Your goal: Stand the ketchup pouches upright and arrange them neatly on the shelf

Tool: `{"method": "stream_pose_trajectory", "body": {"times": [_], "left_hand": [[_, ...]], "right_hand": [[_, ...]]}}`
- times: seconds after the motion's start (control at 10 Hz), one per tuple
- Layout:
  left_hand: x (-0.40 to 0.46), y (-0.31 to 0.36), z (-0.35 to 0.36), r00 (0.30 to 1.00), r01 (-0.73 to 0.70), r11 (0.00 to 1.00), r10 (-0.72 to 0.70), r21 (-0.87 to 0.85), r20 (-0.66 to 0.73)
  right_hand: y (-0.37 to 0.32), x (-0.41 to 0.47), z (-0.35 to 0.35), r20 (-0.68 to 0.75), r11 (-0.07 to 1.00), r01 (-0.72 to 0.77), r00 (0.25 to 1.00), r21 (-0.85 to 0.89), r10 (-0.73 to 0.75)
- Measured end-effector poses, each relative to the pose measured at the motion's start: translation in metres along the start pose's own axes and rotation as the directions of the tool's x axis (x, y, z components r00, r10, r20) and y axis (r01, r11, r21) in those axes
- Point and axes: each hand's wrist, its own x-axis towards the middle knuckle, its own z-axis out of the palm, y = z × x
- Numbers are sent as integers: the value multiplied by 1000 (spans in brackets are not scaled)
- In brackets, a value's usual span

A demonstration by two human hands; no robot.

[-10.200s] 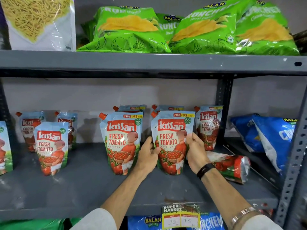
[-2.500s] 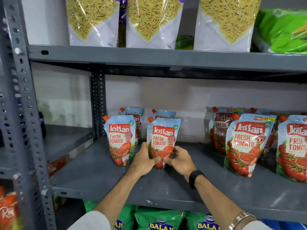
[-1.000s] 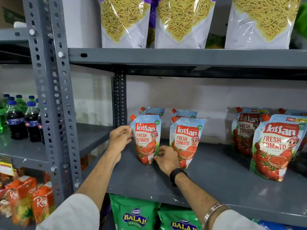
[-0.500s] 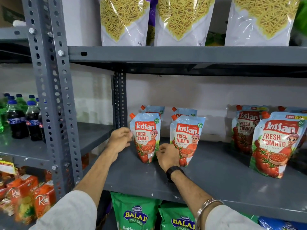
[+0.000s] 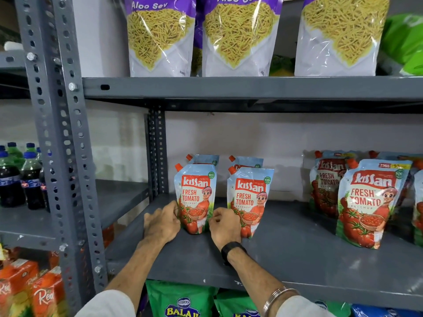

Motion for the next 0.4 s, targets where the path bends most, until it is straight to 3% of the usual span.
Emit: {"method": "stream_pose_trajectory", "body": {"times": [0.3,0.4], "left_hand": [[2,-10,-4,989,94,985,-75,-147,124],[-4,-16,-5,988,129,981,-115,-144,99]], "right_hand": [[-5,-3,-12,51,998,-48,998,50,45],[-1,-5,-18,54,994,-82,995,69,78]]}}
